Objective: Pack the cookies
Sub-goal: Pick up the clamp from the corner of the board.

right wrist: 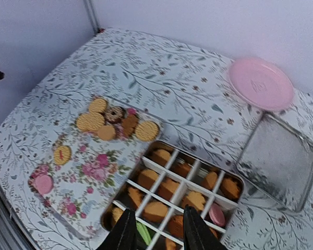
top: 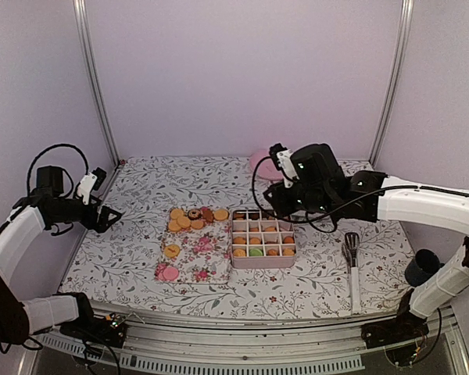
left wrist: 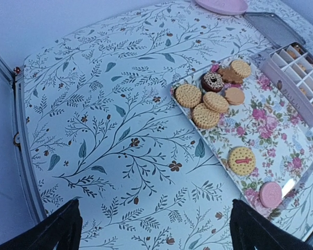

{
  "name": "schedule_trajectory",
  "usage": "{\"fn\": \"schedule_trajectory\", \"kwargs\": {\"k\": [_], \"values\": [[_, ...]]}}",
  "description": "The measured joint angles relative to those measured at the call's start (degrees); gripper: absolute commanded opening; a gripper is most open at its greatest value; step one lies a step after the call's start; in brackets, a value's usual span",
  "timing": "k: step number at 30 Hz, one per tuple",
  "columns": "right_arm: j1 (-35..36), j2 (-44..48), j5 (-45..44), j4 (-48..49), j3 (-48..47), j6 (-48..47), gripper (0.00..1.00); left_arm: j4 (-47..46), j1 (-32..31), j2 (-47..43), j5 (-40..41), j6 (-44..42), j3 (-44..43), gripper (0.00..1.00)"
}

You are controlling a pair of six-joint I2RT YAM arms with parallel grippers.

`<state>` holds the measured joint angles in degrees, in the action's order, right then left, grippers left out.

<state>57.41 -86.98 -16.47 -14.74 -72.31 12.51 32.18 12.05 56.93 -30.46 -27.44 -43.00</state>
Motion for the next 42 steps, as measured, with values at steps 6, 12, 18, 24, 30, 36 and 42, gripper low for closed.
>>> {"fn": "schedule_trajectory", "kwargs": {"k": [6,12,18,24,30,36,42], "values": [[-15.1,9.7,-5.2,-14.9,14.9,17.3,0.54,0.0,0.0,0.5,-0.9,0.0,0.0,0.99],[-18.8,16.4,-6.9,-25.0,24.6,29.8,0.69,0.0,0.0,0.5,-1.0,0.0,0.0,0.99],[-18.8,17.4,-5.9,-28.5,29.0,36.9,0.72,0.0,0.0,0.9,-1.0,0.0,0.0,0.99],[-18.8,14.1,-3.4,-28.8,33.0,40.5,0.66,-0.1,0.0,0.9,-1.0,0.0,0.1,0.99],[-18.8,12.9,-1.1,-27.7,36.0,42.4,0.42,-0.1,0.0,0.9,-1.0,0.0,0.1,0.99],[-18.8,11.2,-0.3,-26.1,36.3,43.0,0.21,-0.1,0.0,0.9,-0.8,0.0,0.1,0.99],[-18.8,13.3,0.0,-27.0,35.8,42.5,0.07,-0.1,0.0,0.9,-0.7,0.0,0.1,0.99]]}}
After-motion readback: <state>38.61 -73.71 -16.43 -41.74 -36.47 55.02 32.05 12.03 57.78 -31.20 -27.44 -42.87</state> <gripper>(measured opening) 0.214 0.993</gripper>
